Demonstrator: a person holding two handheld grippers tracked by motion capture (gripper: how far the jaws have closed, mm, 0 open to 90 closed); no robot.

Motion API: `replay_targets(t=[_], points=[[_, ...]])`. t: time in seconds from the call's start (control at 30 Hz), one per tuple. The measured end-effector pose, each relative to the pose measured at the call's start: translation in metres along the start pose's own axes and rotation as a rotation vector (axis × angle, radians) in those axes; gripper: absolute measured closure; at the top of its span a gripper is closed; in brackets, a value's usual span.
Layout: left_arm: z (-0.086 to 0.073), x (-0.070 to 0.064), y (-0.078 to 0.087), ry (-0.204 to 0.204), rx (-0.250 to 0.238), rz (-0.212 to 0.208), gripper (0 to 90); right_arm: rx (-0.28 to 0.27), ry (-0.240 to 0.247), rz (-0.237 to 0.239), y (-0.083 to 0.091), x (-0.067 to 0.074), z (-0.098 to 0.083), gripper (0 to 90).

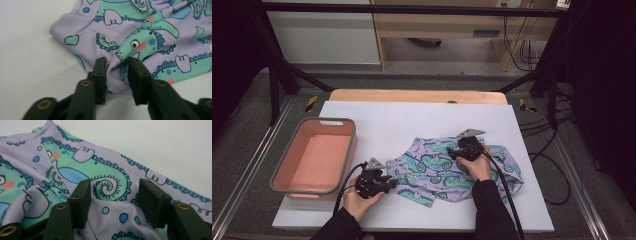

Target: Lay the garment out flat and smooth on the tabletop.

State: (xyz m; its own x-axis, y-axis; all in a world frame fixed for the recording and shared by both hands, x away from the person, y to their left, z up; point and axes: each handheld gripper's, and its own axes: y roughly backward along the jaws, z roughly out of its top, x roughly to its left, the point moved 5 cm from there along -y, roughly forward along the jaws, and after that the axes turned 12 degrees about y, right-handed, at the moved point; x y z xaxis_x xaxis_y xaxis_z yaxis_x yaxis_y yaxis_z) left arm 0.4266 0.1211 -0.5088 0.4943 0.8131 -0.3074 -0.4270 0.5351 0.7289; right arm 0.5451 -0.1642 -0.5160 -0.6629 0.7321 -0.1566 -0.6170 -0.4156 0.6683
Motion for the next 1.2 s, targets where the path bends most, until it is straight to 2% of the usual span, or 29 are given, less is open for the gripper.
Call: replay_targets(t=[0.03, 0.07, 0.13, 0.17, 0.2, 0.33, 0.43, 0.5, 0.53, 0.57, 0.63, 0.67, 0.7, 0.73, 0.77, 0.83, 0.97, 1.07, 1.13, 1.2], points=[[0.0, 0.0, 0.0, -0.016, 0.005, 0.009, 79.6, -0.009, -0.01, 0.01, 0.0, 0.0, 0.0, 57.4], [0.0, -0.001, 0.0, -0.013, 0.014, -0.003, 84.4, -0.003, -0.001, 0.006, 0.001, 0.0, 0.0, 65.6], [0.001, -0.001, 0.001, -0.019, 0.017, -0.013, 87.9, 0.013, 0.001, 0.027, 0.003, 0.0, 0.0, 83.5], [0.003, -0.001, 0.004, -0.024, 0.01, -0.017, 88.2, 0.019, -0.002, 0.031, 0.005, 0.0, 0.0, 86.2], [0.007, -0.001, 0.008, -0.028, -0.009, -0.017, 88.4, 0.013, 0.001, 0.037, 0.007, 0.0, 0.001, 87.0], [0.035, -0.003, 0.032, -0.036, -0.098, -0.016, 88.8, -0.072, -0.001, -0.009, 0.021, -0.006, 0.011, 87.8], [0.065, -0.003, 0.044, -0.058, -0.131, 0.034, 88.8, -0.131, 0.005, -0.071, 0.034, -0.015, 0.026, 87.9], [0.088, 0.002, 0.049, -0.071, -0.171, 0.095, 88.9, -0.191, -0.01, -0.12, 0.043, -0.023, 0.037, 87.9], [0.1, 0.007, 0.05, -0.067, -0.194, 0.136, 88.9, -0.24, -0.032, -0.151, 0.048, -0.028, 0.042, 87.9], [0.111, 0.012, 0.05, -0.044, -0.213, 0.144, 88.9, -0.278, -0.05, -0.177, 0.052, -0.034, 0.047, 87.9], [0.129, 0.021, 0.049, -0.02, -0.267, 0.101, 88.5, -0.319, -0.062, -0.248, 0.057, -0.043, 0.054, 87.0], [0.133, 0.025, 0.046, 0.001, -0.291, 0.109, 87.0, -0.327, -0.065, -0.275, 0.057, -0.046, 0.056, 83.7], [0.136, 0.028, 0.043, 0.023, -0.306, 0.135, 78.5, -0.326, -0.079, -0.269, 0.055, -0.048, 0.056, 75.3], [0.135, 0.03, 0.041, 0.042, -0.302, 0.135, 63.9, -0.306, -0.089, -0.263, 0.053, -0.048, 0.054, 68.4], [0.132, 0.03, 0.039, 0.048, -0.291, 0.113, 56.4, -0.278, -0.076, -0.267, 0.051, -0.048, 0.051, 64.6], [0.124, 0.029, 0.036, 0.051, -0.296, 0.096, 49.5, -0.248, -0.052, -0.244, 0.049, -0.044, 0.043, 58.0], [0.105, 0.027, 0.028, 0.063, -0.246, 0.034, 33.9, -0.24, -0.059, -0.176, 0.051, -0.033, 0.031, 48.7], [0.091, 0.022, 0.021, 0.042, -0.201, 0.016, 30.9, -0.23, -0.05, -0.126, 0.055, -0.02, 0.027, 42.1], [0.081, 0.019, 0.016, 0.032, -0.176, -0.001, 30.8, -0.23, -0.03, -0.101, 0.06, -0.01, 0.025, 39.5], [0.07, 0.018, 0.01, 0.026, -0.146, -0.012, 32.2, -0.226, -0.028, -0.055, 0.063, -0.001, 0.022, 34.9]])
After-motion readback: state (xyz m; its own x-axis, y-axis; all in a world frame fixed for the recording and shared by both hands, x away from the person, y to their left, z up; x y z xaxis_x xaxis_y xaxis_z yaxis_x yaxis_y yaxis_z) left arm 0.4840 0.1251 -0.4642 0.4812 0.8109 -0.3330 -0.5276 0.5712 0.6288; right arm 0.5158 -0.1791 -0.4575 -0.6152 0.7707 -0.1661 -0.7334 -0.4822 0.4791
